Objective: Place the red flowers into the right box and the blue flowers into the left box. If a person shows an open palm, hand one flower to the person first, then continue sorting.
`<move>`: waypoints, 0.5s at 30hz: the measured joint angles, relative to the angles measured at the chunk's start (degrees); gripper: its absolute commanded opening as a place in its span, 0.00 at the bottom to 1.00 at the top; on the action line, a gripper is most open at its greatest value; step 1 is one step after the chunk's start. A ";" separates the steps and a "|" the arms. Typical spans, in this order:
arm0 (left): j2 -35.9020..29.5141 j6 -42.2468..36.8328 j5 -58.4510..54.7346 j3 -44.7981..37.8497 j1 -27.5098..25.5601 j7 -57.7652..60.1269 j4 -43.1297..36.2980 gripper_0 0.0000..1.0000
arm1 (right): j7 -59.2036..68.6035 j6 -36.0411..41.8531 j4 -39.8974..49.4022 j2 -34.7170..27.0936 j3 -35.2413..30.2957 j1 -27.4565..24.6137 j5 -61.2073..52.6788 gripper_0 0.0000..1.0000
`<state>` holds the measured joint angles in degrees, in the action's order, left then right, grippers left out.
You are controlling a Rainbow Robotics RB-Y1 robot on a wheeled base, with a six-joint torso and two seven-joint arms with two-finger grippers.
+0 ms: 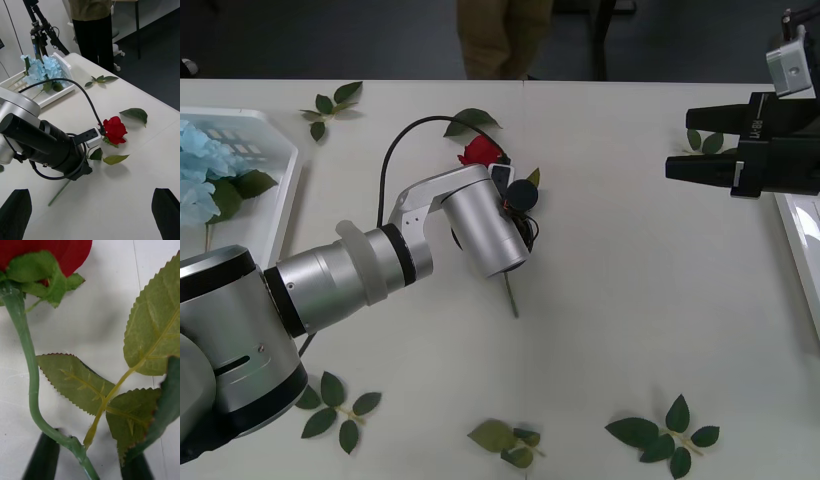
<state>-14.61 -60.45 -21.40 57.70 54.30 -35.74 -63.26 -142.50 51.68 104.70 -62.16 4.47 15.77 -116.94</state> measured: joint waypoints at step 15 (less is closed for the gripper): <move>-7.34 -0.01 -6.52 0.03 -0.21 0.05 -9.66 0.00 | -1.51 0.05 -0.28 0.25 0.00 -0.01 -0.19 0.93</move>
<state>-21.95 -60.46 -27.92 57.73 54.09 -35.69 -72.93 -144.01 51.73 104.42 -61.92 4.47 15.76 -117.13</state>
